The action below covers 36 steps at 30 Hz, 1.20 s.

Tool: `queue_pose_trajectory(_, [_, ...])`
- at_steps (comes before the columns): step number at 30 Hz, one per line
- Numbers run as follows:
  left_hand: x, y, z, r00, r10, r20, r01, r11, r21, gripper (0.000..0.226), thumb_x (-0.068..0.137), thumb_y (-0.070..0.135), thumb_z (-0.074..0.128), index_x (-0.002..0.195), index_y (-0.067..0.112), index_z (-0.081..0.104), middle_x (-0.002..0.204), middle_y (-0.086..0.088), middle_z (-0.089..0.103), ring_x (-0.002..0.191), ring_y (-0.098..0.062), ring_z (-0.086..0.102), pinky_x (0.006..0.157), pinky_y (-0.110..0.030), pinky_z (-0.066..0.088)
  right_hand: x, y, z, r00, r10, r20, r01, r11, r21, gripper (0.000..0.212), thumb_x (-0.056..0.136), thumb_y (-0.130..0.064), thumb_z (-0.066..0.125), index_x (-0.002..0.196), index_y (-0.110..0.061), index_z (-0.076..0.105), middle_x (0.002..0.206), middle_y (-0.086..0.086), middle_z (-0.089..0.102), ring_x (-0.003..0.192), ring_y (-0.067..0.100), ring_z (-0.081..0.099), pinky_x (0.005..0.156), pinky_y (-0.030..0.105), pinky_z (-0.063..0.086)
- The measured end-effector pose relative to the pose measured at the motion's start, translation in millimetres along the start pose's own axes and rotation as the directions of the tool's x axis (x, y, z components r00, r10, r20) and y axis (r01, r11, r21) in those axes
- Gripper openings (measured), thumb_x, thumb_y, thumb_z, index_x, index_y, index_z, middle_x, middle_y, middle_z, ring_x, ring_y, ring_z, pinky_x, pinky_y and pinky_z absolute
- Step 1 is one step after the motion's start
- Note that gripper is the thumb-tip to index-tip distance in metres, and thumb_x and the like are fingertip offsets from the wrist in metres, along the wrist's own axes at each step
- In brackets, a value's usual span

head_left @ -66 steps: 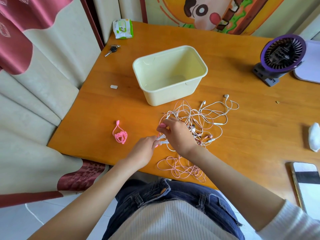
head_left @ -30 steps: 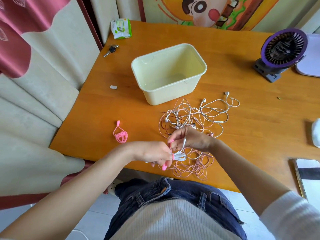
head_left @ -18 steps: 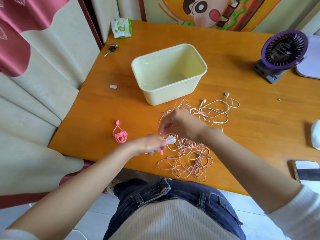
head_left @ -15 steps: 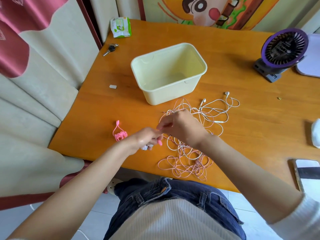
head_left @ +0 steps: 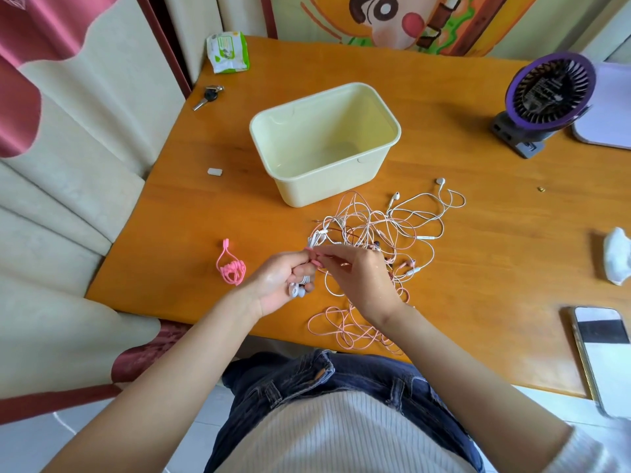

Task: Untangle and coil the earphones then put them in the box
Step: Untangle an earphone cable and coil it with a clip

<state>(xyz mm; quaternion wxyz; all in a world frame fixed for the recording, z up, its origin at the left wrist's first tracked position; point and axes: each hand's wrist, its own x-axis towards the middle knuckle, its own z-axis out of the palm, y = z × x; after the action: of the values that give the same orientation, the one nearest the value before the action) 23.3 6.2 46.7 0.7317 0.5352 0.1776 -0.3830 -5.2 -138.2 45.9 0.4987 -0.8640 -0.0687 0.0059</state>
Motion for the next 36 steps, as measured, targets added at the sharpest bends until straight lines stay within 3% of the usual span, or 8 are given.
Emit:
queue_pose_trajectory(4, [1, -2, 5, 0.999, 0.016, -0.032, -0.015, 1.000, 0.025, 0.034, 0.101, 0.012, 0.034, 0.071, 0.011, 0.051, 0.042, 0.009, 0.029, 0.042, -0.006, 0.025, 0.044, -0.018, 0.036, -3, 6, 0, 1.000, 0.001, -0.012, -0.002, 0.999, -0.050, 0.022, 0.091, -0.012, 0.059, 0.108, -0.019, 0.071, 0.079, -0.004, 0.072, 0.059, 0.006, 0.056, 0.052, 0.014, 0.042])
queue_pose_trajectory(13, [2, -2, 16, 0.985, 0.041, -0.165, 0.008, 0.959, 0.285, 0.043, 0.101, 0.016, 0.033, 0.059, 0.016, 0.039, 0.051, 0.002, 0.028, 0.052, -0.013, 0.027, 0.046, -0.020, 0.029, -13, 8, 7, 0.994, 0.014, -0.112, -0.021, 0.998, -0.056, 0.022, 0.089, -0.013, 0.062, 0.109, -0.017, 0.070, 0.076, 0.002, 0.073, 0.060, 0.016, 0.065, 0.059, 0.022, 0.050])
queue_pose_trajectory(18, [2, -3, 18, 0.989, 0.046, -0.141, -0.010, 0.969, 0.247, 0.043, 0.101, 0.012, 0.032, 0.058, 0.015, 0.039, 0.048, 0.004, 0.030, 0.051, -0.014, 0.029, 0.053, -0.025, 0.028, -14, 8, 2, 0.997, -0.009, -0.074, 0.005, 0.998, -0.056, 0.024, 0.090, -0.011, 0.058, 0.112, -0.015, 0.069, 0.068, -0.004, 0.066, 0.055, 0.004, 0.055, 0.049, 0.009, 0.037])
queue_pose_trajectory(21, [-1, -2, 19, 0.989, 0.065, -0.129, -0.034, 0.973, 0.227, 0.045, 0.100, 0.008, 0.030, 0.056, 0.014, 0.040, 0.042, 0.006, 0.032, 0.052, -0.014, 0.029, 0.042, -0.018, 0.032, -15, 5, -1, 0.999, -0.025, -0.022, 0.025, 1.000, -0.004, 0.027, 0.091, -0.008, 0.057, 0.115, -0.014, 0.067, 0.084, -0.011, 0.065, 0.069, -0.011, 0.057, 0.062, 0.002, 0.040])
queue_pose_trajectory(24, [-2, 1, 16, 0.989, 0.080, -0.127, -0.055, 0.980, 0.193, 0.040, 0.096, 0.005, 0.030, 0.059, 0.012, 0.041, 0.042, 0.005, 0.032, 0.051, -0.013, 0.027, 0.044, -0.020, 0.030, -14, 6, 4, 1.000, -0.028, -0.003, 0.028, 0.998, 0.056, 0.028, 0.089, -0.009, 0.060, 0.116, -0.016, 0.066, 0.107, -0.009, 0.061, 0.095, 0.000, 0.059, 0.079, 0.008, 0.048])
queue_pose_trajectory(30, [-3, 2, 7, 0.998, 0.051, -0.023, -0.047, 0.990, 0.134, 0.024, 0.099, 0.022, 0.034, 0.080, 0.013, 0.045, 0.055, 0.005, 0.034, 0.048, -0.008, 0.024, 0.054, -0.022, 0.028, -8, 11, 1, 1.000, 0.014, -0.023, -0.013, 0.999, 0.045, 0.020, 0.083, -0.013, 0.070, 0.103, -0.016, 0.071, 0.092, -0.007, 0.063, 0.077, 0.002, 0.061, 0.072, 0.007, 0.045])
queue_pose_trajectory(34, [-6, 1, 3, 0.990, 0.144, 0.008, -0.135, 0.907, 0.398, 0.026, 0.101, 0.030, 0.037, 0.082, 0.015, 0.048, 0.054, 0.009, 0.039, 0.044, -0.006, 0.030, 0.057, -0.022, 0.031, -6, 8, -4, 0.997, 0.022, -0.068, -0.013, 0.991, 0.132, 0.016, 0.087, -0.011, 0.064, 0.103, -0.013, 0.063, 0.096, -0.010, 0.063, 0.084, -0.002, 0.060, 0.071, 0.010, 0.046])
queue_pose_trajectory(36, [-9, 1, 6, 0.987, 0.153, 0.040, -0.151, 0.835, 0.530, 0.025, 0.101, 0.024, 0.037, 0.081, 0.015, 0.049, 0.055, 0.010, 0.043, 0.046, -0.003, 0.035, 0.057, -0.021, 0.031, -2, 7, -7, 0.997, 0.029, -0.075, -0.020, 0.993, 0.117, 0.031, 0.087, -0.010, 0.064, 0.116, -0.014, 0.053, 0.110, -0.007, 0.053, 0.092, -0.003, 0.056, 0.074, 0.010, 0.046])
